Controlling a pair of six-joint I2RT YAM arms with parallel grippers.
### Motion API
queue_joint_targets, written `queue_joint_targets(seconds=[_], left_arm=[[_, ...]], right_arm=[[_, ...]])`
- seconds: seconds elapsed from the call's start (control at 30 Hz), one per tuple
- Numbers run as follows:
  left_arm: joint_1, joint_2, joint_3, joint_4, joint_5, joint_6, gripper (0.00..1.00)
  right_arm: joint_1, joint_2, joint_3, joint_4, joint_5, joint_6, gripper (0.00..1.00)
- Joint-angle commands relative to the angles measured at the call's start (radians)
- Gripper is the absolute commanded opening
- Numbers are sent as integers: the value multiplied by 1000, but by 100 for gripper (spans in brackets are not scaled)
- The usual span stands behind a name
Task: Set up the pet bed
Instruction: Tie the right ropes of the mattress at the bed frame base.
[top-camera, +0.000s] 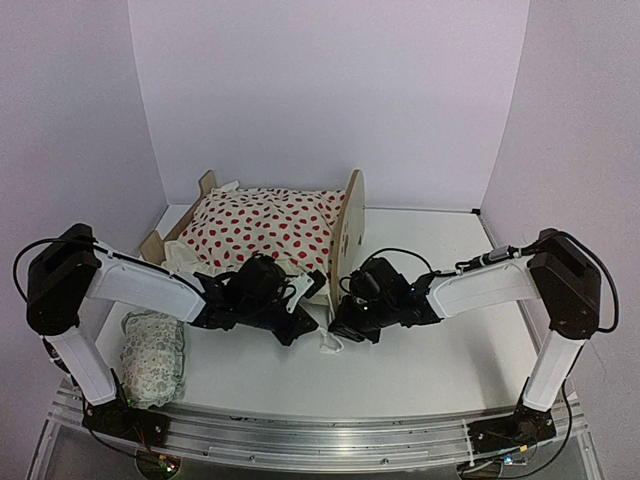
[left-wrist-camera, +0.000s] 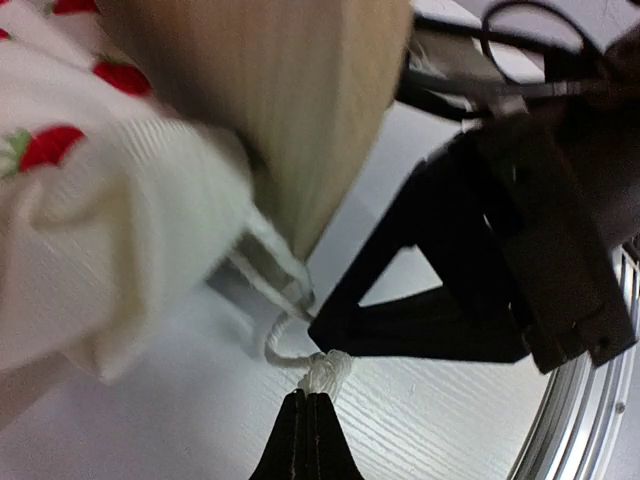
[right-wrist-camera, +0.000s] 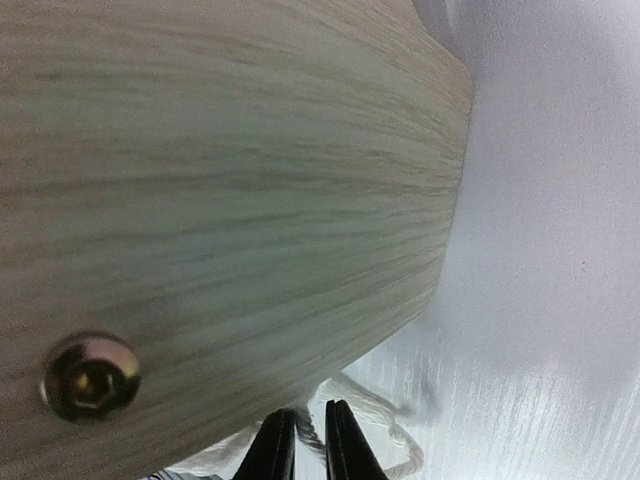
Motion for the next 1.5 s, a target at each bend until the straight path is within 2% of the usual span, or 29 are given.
queue_joint_targets(seconds=[0.0, 0.13, 0.73, 0.87, 1.13, 1.3, 1.47], left_arm=[[37, -12, 91, -32, -57, -78, 0], [48, 28, 124, -33, -60, -93, 0], [49, 103, 190, -19, 5, -184, 0], [49, 103, 191, -10, 35, -216, 0], [51, 79, 154, 55, 99, -261, 0], [54, 57, 121, 80, 120, -271, 0], [58, 54, 114, 80, 122, -272, 0]], right_arm=[[3, -39, -10, 25, -6, -38, 21], [4, -58, -10, 24, -14, -57, 29], [4, -141, -49, 24, 74, -126, 37], [3, -171, -84, 25, 159, -142, 39], [4, -157, -99, 120, 144, -223, 38], [4, -157, -105, 128, 185, -275, 37], [19, -133, -97, 127, 244, -293, 30]])
